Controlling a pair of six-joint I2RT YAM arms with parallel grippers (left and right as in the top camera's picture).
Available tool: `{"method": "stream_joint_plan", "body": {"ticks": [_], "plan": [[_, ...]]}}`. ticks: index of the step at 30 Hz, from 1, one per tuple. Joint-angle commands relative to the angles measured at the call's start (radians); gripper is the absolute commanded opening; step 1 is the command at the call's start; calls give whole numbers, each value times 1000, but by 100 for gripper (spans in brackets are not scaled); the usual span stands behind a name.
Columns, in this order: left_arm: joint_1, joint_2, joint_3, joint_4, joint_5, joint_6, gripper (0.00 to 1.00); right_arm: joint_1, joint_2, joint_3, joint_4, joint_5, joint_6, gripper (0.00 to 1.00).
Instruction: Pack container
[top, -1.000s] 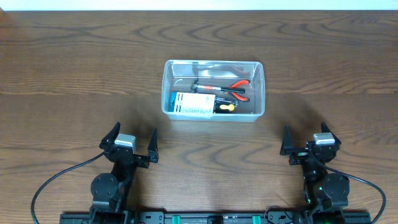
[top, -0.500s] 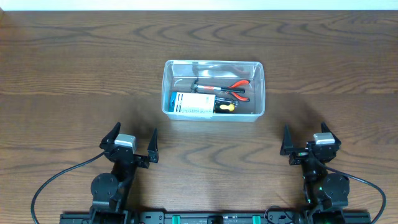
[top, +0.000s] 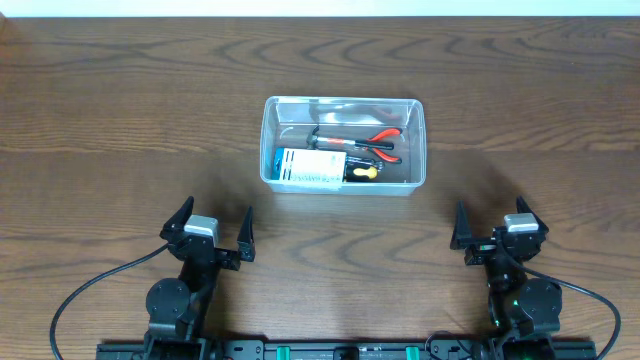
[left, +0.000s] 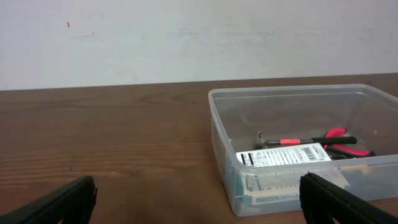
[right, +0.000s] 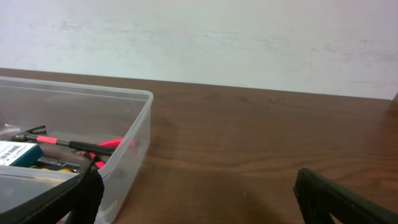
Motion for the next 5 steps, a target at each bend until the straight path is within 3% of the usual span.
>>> {"method": "stream_joint_plan", "body": {"ticks": [1,5], "plan": [[-5,-7,-18,-31,37,-12,98,3,-6,-4,-3,-7,-8,99],[-5,-7,-18,-31,37,-12,98,3,-6,-4,-3,-7,-8,99]]}}
